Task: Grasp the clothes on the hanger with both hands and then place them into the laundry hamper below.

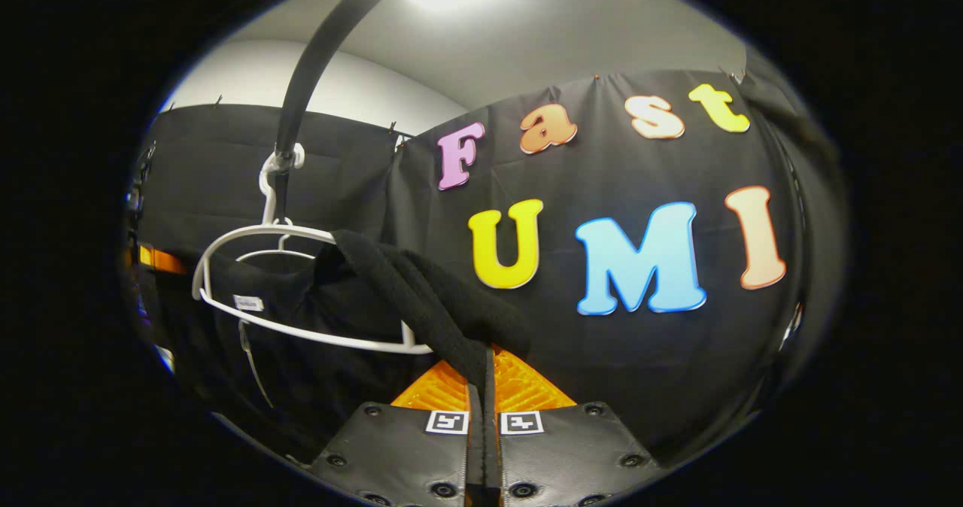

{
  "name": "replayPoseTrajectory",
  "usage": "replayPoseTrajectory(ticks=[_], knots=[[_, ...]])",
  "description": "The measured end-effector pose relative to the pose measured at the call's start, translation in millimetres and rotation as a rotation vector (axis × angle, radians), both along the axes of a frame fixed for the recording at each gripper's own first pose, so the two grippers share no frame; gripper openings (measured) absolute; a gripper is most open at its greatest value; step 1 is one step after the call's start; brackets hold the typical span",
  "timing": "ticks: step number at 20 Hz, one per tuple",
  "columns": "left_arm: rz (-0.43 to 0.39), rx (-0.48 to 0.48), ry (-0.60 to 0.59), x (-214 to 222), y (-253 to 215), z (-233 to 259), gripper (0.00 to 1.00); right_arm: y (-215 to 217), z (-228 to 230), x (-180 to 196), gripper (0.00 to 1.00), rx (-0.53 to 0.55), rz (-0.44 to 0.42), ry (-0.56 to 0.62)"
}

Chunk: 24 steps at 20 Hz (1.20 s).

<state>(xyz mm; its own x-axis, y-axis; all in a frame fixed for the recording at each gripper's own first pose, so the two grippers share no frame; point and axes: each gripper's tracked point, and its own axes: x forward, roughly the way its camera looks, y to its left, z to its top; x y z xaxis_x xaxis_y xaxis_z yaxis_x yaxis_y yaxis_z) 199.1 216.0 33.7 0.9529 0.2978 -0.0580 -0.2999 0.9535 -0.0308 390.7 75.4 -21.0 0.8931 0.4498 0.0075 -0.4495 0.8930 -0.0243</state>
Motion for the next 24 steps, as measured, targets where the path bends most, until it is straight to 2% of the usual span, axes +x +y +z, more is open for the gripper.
replayPoseTrajectory(ticks=[1,2,4,6,11,12,14,16,18,20,22,24], knots=[[-0.002,0.012,-0.011,0,1,4,0.04,-4,10,2,0.05,-0.007,-0.041,-0.051],[-0.005,0.023,-0.017,2,0,6,0.04,-6,13,6,0.0,-0.009,-0.081,-0.087],[-0.019,0.035,-0.017,12,-1,7,0.04,-15,17,16,0.0,-0.026,-0.158,-0.134],[-0.033,0.038,-0.022,28,-5,6,0.04,-11,12,24,0.01,-0.028,-0.183,-0.133],[-0.071,-0.015,0.018,53,-9,-19,0.04,-17,-14,45,0.01,-0.027,-0.208,-0.053],[-0.08,-0.027,0.026,58,-9,-27,0.0,-18,-24,49,0.01,-0.019,-0.211,-0.025],[-0.087,-0.05,0.053,72,-13,-47,0.04,-19,-45,51,0.02,-0.01,-0.219,0.037],[-0.081,-0.057,0.092,86,-16,-71,0.04,-18,-62,48,0.02,-0.02,-0.224,0.073],[-0.073,-0.062,0.124,85,-15,-91,0.01,-17,-77,41,0.02,-0.038,-0.226,0.096],[-0.064,-0.08,0.147,84,-16,-108,0.02,-16,-94,31,0.02,-0.044,-0.227,0.13],[-0.061,-0.099,0.167,72,-13,-127,0.0,-15,-111,19,0.02,-0.05,-0.233,0.172],[-0.058,-0.12,0.187,61,-3,-143,0.02,-15,-126,5,0.02,-0.052,-0.242,0.213]])
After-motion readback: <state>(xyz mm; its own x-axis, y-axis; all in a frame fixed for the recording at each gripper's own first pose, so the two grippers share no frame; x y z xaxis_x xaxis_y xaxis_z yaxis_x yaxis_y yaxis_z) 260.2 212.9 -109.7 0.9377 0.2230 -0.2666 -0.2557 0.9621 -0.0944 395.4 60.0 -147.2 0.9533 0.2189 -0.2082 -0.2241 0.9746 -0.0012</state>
